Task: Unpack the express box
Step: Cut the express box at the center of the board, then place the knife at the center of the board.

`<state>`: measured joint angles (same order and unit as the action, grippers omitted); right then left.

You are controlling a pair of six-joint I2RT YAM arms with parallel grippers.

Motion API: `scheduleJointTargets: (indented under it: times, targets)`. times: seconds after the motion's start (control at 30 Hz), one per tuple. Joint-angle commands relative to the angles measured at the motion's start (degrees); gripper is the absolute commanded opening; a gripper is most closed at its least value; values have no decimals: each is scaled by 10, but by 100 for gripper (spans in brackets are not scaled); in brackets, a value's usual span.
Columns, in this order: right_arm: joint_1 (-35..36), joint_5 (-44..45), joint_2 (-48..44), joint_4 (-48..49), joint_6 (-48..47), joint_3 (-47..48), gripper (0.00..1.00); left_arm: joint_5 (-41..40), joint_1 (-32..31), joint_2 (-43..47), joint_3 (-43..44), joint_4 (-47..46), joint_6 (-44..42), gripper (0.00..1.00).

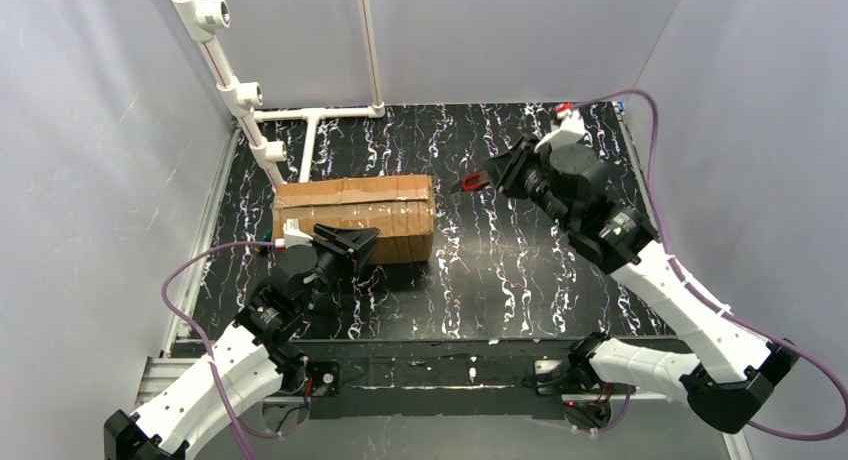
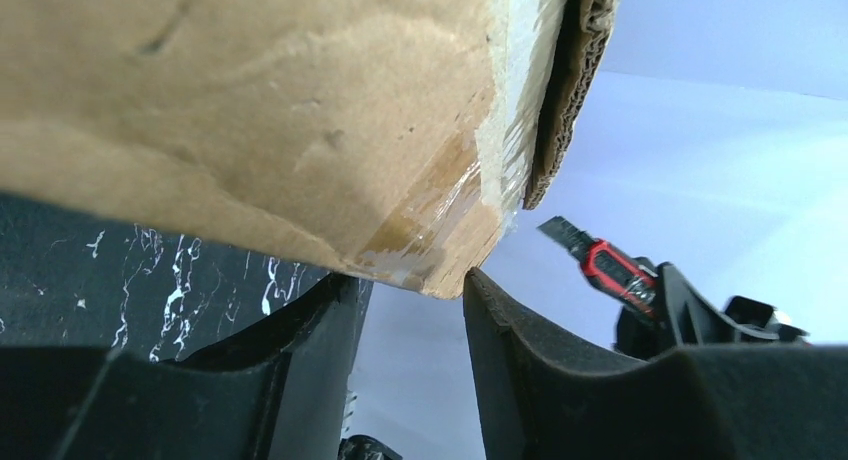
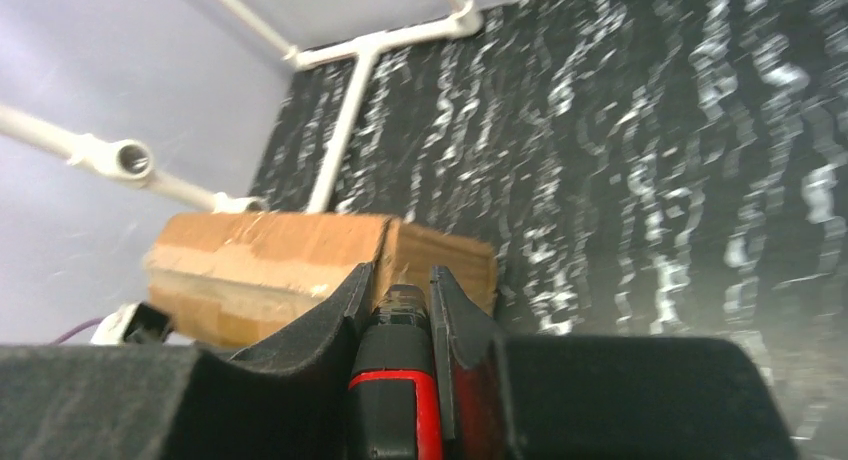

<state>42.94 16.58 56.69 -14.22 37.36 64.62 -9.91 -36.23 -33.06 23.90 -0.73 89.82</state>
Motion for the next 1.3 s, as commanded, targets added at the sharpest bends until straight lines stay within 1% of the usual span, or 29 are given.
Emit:
scheduleJointTargets:
  times: [0.0,0.07,0.13,0.2,0.27,0.37,0.43,0.5,0.6,0.73,0.87,1.0,1.1,1.17,1.23,1.27]
  targets:
    - [-8,129,49,-200,-135,169,1,-6,6,-7,-4,22,-5,42]
    - [-9,249,106,-306,-166,243,1,7,6,-14,2,20,-23,45]
    - [-13,342,143,-350,-199,250,1,21,6,-17,1,12,-35,48]
    - [-29,391,183,-394,-205,246,1,37,6,-17,-4,-3,-46,51]
    - [-66,387,225,-440,-214,243,1,51,6,-14,-7,-14,-61,54]
    - [-141,372,302,-508,-212,227,1,78,6,-9,-3,-21,-101,59]
    - [-158,371,336,-513,-209,211,1,93,6,0,3,-20,-139,61]
    - [-163,402,389,-559,-188,222,1,107,6,11,11,-10,-177,62]
    - [-167,406,460,-583,-186,245,1,136,6,26,17,0,-222,64]
    - [-176,413,550,-590,-177,255,1,152,0,41,10,-6,-236,70]
    - [-188,400,633,-585,-173,274,1,185,-1,48,16,-17,-239,70]
    - [-204,394,681,-531,-195,265,2,223,-1,56,41,-13,-272,71]
    - [-207,377,689,-499,-214,255,8,241,-1,70,52,-4,-294,73]
    - [-208,363,676,-477,-223,250,25,258,-1,82,55,-6,-303,75]
    - [-207,349,653,-452,-235,244,49,279,-1,91,67,-4,-314,76]
    - [-207,341,644,-444,-242,244,59,293,-2,95,75,0,-324,77]
